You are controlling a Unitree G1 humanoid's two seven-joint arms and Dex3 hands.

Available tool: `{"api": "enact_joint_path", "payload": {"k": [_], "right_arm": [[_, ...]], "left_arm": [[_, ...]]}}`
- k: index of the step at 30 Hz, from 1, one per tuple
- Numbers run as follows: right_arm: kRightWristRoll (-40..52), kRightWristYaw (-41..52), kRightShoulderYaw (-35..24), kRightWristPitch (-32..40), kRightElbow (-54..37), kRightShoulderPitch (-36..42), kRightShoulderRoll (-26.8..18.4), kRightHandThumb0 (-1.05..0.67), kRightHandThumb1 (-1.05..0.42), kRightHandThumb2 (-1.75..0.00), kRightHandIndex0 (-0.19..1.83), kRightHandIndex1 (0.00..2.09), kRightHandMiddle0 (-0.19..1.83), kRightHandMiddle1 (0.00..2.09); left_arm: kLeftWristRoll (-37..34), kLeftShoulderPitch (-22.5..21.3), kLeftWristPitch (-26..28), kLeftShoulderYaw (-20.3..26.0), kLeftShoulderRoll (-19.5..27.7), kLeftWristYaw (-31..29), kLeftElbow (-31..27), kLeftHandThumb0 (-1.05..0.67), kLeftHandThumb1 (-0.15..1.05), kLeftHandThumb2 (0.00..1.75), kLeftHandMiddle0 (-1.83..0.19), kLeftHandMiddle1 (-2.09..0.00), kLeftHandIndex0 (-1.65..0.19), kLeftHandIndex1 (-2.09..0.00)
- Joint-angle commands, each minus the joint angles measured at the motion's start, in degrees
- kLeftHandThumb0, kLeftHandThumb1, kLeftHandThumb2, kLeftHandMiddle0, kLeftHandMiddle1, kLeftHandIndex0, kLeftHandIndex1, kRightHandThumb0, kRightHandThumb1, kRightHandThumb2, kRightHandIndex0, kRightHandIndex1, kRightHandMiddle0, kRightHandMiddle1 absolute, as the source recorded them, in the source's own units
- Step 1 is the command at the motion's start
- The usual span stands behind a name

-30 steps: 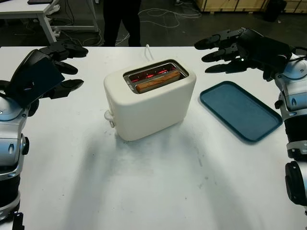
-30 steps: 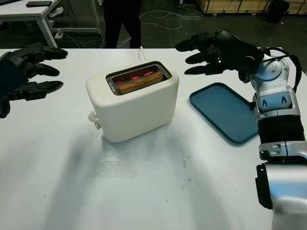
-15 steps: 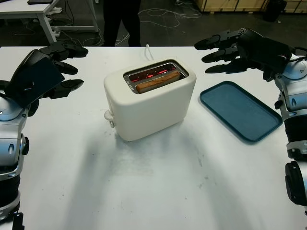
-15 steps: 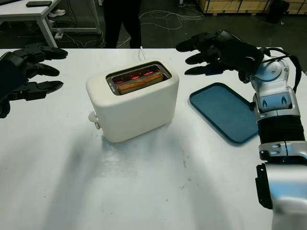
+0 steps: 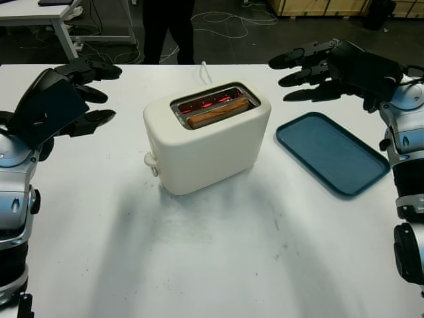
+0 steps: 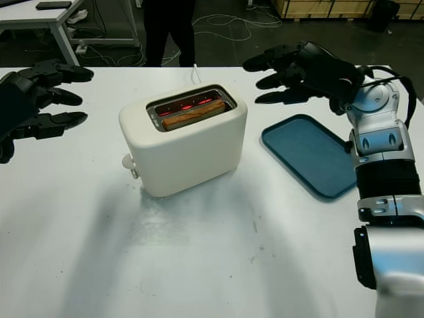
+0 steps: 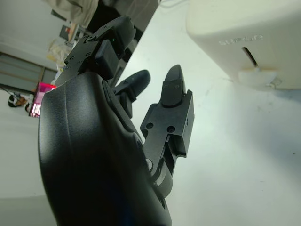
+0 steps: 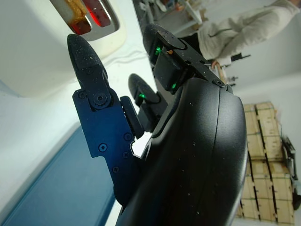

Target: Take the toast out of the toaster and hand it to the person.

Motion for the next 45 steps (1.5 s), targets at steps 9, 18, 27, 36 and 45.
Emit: {"api": "enact_joint_path", "payload": {"k": [9,18,27,36,45], "right_arm": [[-0.1,-0.4,0.0,-0.3,-0.2,-0.1,0.2,-0.57,-0.78,0.00,0.67,0.21,0.70,0.01],[0.1,0.0,-0.1,1.1,-0.8,-0.2,0.1,-0.55,-0.78,0.00,0.66,0.21,0.69,0.00],[-0.1,-4.9,-1.8,-0.4,-3.6,-0.1,1.2,-0.54,-0.75,0.00,0.67,0.22,0.70,0.01],[-6.4,-12.7,0.1,-13.2,-8.9,-2.0,1.5,-0.67,-0.74,0.00,0.69,0.22,0.72,0.02],[-11.9,-11.9,6.2,-18.9,-10.9,-3.7,3.1,-0.70,-0.69,0.00,0.44,0.82,0.78,0.03]], "left_arm": [[-0.4,-0.1,0.2,0.4,0.0,0.3,0.2,0.10,0.92,0.32,-0.09,-1.13,-0.29,-0.56],[-0.2,-0.3,0.2,0.2,0.2,0.2,0.0,0.10,0.92,0.31,-0.10,-1.14,-0.29,-0.56],[0.1,-0.4,-0.3,-0.1,0.4,0.3,0.2,0.10,0.92,0.30,-0.10,-1.14,-0.29,-0.57],[0.7,-0.5,0.9,-0.5,0.6,0.5,-0.5,0.10,0.92,0.30,-0.11,-1.13,-0.29,-0.57],[-0.3,-0.3,0.7,0.2,-0.1,0.1,0.0,0.10,0.92,0.32,-0.09,-1.12,-0.28,-0.57]]}}
